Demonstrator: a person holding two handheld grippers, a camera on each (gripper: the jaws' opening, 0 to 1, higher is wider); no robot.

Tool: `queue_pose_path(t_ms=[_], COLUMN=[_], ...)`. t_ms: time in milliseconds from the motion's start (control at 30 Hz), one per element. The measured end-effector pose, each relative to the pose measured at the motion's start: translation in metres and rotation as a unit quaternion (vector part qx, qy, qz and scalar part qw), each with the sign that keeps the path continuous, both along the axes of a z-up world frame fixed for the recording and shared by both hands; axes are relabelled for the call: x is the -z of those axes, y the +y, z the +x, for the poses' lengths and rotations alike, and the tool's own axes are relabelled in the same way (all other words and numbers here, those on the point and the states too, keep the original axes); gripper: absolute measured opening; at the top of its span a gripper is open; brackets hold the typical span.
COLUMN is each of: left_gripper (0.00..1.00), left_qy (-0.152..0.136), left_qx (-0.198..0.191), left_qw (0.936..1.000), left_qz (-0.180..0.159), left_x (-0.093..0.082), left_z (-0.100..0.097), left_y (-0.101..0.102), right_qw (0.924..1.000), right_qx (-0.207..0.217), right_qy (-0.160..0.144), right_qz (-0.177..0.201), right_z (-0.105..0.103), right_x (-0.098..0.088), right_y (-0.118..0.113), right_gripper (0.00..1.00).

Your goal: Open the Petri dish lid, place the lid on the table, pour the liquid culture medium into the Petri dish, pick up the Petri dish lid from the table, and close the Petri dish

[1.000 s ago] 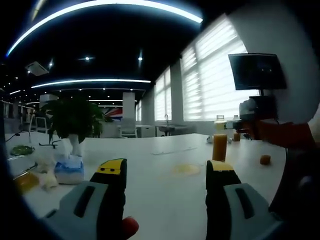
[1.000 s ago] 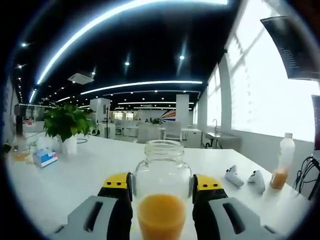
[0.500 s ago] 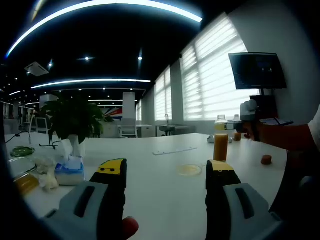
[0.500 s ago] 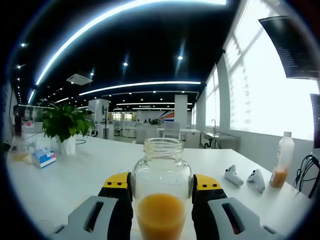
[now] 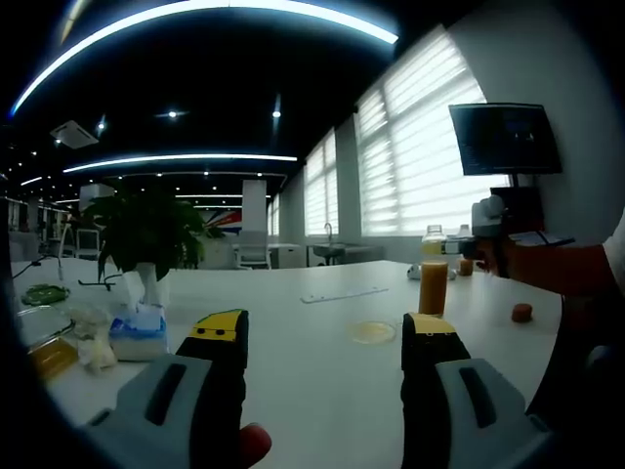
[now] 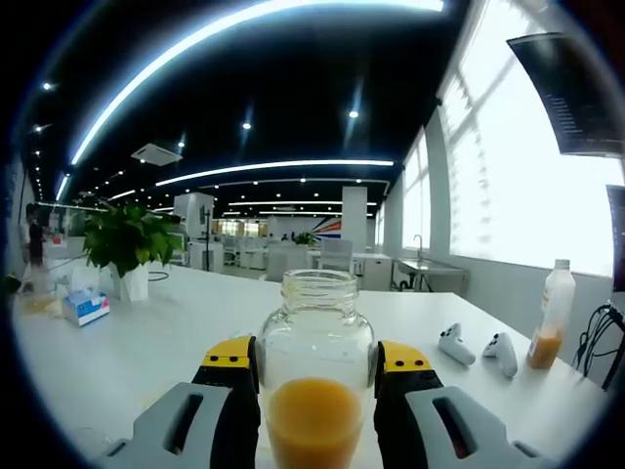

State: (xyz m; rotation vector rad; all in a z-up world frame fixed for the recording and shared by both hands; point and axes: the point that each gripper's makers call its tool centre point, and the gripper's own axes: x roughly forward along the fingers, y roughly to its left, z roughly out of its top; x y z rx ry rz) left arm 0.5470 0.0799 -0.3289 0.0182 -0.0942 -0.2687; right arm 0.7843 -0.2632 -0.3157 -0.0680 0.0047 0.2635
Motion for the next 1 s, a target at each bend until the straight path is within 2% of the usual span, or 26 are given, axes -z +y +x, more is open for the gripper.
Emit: queue_pose_path(t_ms=[133,200,267,500,1000], left_gripper=[0.55,0.55,0.55,0.55,0.54], left_qy=[-0.001,-0.001,-0.003,-0.002,-0.001], left_qx=[-0.001,-0.001,-0.002,-0.003,-0.003], left_qw=[1.0000,1.0000,1.0000,1.0000,1.0000], left_qz=[-0.001,-0.002,-0.002,-0.004,-0.008], left_x=[-0.0008,-0.0014,-0.0023,-0.0021,0.0014], left_z=[-0.0008,-0.0012,-0.0018,-0.0024,-0.0029], left_y=[0.0006,0.0011,0.0019,0.0025,0.0061], right_qw=[1.0000,0.9998,0.9998,0.9997,1.0000], right_qx=[-0.001,0.001,0.001,-0.001,0.005], right_qy=[0.002,0.015,0.016,0.013,0.000], right_qz=[-0.005,-0.011,-0.014,-0.019,0.003], right_z=[-0.0002,0.0004,0.0011,-0.0006,-0.0012], right_x=[-0.0002,-0.0004,0.0003,0.0001,-0.0009], right_y=[0.0010,0.0021,0.0020,0.0031,-0.0010], right_gripper=[0.41,0.41,0.41,0.41,0.42])
